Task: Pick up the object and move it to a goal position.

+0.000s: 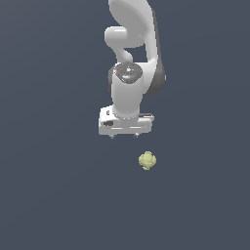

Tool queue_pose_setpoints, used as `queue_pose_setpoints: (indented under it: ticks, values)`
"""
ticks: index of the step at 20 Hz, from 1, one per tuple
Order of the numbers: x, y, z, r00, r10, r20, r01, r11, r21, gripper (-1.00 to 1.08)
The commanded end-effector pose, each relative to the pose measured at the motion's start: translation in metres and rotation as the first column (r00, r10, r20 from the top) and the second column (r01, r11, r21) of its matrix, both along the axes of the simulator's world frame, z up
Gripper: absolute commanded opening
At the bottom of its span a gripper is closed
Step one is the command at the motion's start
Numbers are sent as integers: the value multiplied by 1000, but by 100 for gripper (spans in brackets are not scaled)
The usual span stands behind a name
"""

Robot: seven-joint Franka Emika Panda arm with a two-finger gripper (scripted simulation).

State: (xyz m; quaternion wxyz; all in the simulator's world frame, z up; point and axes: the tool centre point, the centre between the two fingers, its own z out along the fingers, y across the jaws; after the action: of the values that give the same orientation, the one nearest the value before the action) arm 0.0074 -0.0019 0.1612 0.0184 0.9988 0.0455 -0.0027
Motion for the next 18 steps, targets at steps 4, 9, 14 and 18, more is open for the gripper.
queue_pose_setpoints:
  ticks: [4, 9, 14, 18]
  values:
    - [15, 23, -15, 992, 127, -4, -127, 992, 3, 100]
    - [32, 55, -36, 957, 289, -5, -289, 957, 12, 100]
    - [45, 83, -55, 909, 417, -3, -417, 908, 24, 100]
    - [51, 97, -65, 876, 482, 1, -482, 876, 32, 100]
